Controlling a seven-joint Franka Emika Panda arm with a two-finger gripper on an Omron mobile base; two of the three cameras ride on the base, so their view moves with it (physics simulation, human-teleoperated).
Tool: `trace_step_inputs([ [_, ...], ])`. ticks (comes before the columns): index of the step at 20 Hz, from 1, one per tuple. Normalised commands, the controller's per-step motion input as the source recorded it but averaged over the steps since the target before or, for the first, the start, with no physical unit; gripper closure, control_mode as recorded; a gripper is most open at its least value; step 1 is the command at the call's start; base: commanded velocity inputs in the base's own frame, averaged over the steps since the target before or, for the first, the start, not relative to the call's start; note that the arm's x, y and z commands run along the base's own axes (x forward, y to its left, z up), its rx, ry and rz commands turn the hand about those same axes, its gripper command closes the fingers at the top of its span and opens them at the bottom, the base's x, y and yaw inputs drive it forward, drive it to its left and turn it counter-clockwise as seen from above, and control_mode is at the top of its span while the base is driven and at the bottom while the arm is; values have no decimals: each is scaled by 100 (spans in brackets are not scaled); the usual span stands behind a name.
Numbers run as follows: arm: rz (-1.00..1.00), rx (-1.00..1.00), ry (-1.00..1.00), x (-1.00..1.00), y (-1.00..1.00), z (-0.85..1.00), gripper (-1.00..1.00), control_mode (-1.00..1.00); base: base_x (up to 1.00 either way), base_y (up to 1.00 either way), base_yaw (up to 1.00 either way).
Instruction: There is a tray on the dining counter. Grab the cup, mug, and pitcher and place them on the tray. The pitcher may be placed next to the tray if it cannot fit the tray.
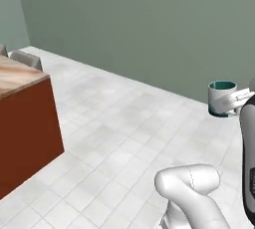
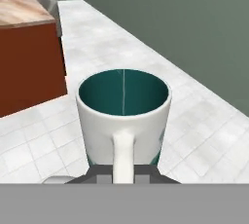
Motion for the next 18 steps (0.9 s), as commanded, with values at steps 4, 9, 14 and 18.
trace_step_inputs([
  [4,0,0,0,0,0,0,100,100,100,-75,58],
  [9,0,0,0,0,0,0,100,100,100,-68,61],
  [14,0,0,0,0,0,0,100,100,100,-71,60],
  [18,0,0,0,0,0,0,100,100,100,-85,48],
])
